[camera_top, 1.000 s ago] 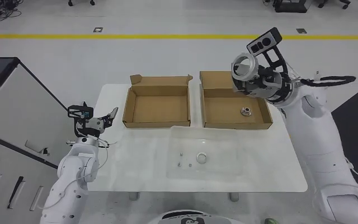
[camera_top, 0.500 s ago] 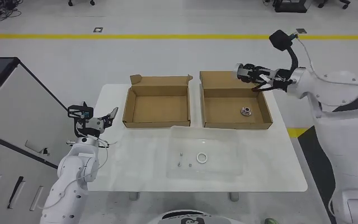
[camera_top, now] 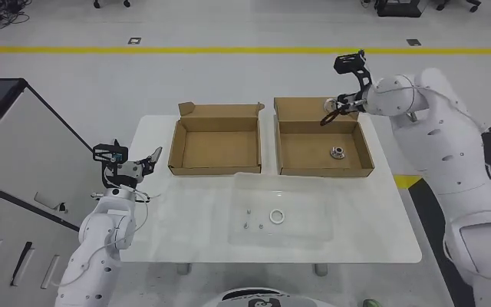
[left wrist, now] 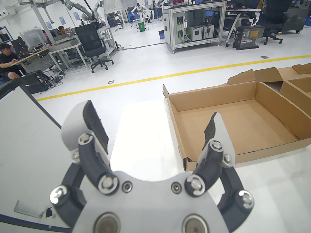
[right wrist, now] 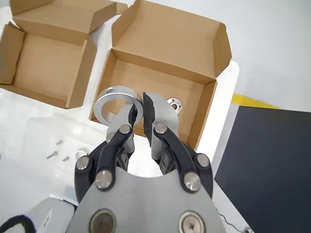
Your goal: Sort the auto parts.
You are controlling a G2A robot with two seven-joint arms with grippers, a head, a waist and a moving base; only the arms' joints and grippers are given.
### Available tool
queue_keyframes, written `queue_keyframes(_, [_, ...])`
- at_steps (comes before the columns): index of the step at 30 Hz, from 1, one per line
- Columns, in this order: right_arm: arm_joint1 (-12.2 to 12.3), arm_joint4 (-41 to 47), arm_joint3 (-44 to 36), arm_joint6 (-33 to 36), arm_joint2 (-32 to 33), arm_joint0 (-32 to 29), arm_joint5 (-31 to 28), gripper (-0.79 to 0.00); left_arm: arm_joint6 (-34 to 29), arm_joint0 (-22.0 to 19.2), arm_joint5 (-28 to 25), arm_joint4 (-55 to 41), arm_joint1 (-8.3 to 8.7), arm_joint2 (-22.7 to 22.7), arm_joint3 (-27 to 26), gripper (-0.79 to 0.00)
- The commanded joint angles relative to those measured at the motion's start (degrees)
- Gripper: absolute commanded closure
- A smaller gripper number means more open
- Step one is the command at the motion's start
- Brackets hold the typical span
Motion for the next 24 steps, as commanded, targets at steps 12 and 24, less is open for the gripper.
queue_keyframes(12, [-6.98, 0.42, 22.33, -5.35, -14.09, 5.66, 1.68, 0.000, 0.00, 0.00, 0.00, 0.00, 0.00, 0.00, 0.00, -0.785])
queue_keyframes(24, [-12.96, 2.24, 37.57, -10.57, -20.21, 7.37, 1.67, 0.000, 0.00, 0.00, 0.00, 0.00, 0.00, 0.00, 0.00, -0.785])
